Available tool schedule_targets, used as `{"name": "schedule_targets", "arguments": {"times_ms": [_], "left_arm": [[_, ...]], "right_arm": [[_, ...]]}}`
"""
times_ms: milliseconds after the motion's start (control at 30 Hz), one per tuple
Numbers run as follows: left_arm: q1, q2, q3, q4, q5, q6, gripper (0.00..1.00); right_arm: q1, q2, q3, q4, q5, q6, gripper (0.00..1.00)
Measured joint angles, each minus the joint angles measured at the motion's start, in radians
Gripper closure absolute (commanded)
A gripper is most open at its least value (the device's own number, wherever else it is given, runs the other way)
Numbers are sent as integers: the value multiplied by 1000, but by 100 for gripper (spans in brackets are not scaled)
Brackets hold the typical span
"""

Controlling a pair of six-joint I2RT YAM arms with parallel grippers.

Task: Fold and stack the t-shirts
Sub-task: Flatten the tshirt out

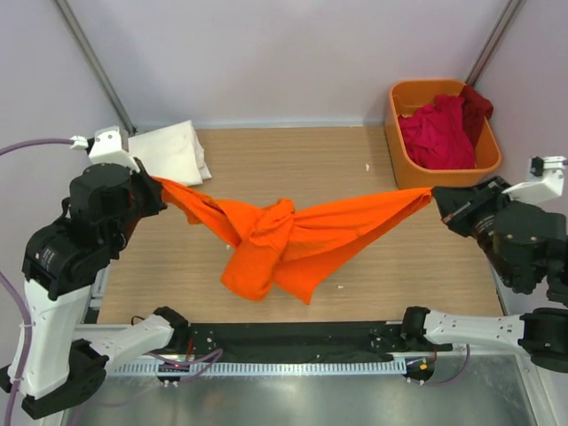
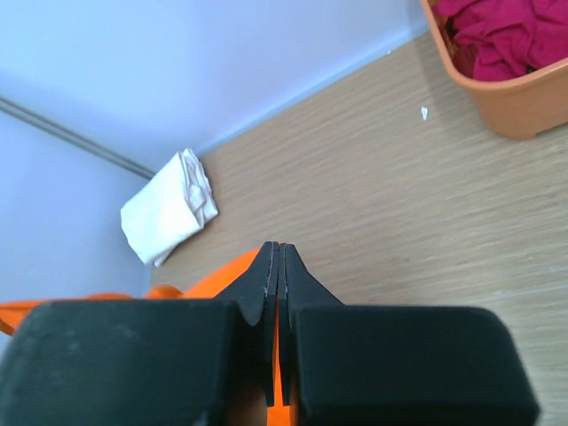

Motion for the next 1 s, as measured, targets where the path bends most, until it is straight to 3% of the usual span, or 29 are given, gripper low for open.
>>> {"name": "schedule_targets", "arguments": {"times_ms": [233,300,333,367,400,533,600,700,800,867,1000], "left_arm": [[1,41,-51,-4,-2,0,100],[16,122,-92,49,35,5,93],[31,183,-117,82,78,10,84],[45,259,-139,113,124,15,57],[56,354,-153,138,172,25,47],[71,733,-192,240,315,11,29],[58,812,-301,280,368,0,24],[12,743,-443,266,407,-32,27],[-48,562,-512,306,438,-77,30],[-95,423,-563,380,465,-114,30],[-183,312,-708,541,518,-190,29]], "right_arm": [[0,2,-17,-9,57,-15,99],[0,14,-70,-10,57,-10,99],[0,22,-100,-11,56,-4,99],[0,32,-135,-12,55,3,99],[0,44,-170,-13,51,9,99],[0,95,-289,-21,16,33,99],[0,119,-349,-17,-4,42,99],[0,113,-415,-21,-21,52,99],[0,94,-441,-22,-26,53,99],[0,88,-453,-22,-29,53,99],[0,91,-480,-16,-40,52,99]]}}
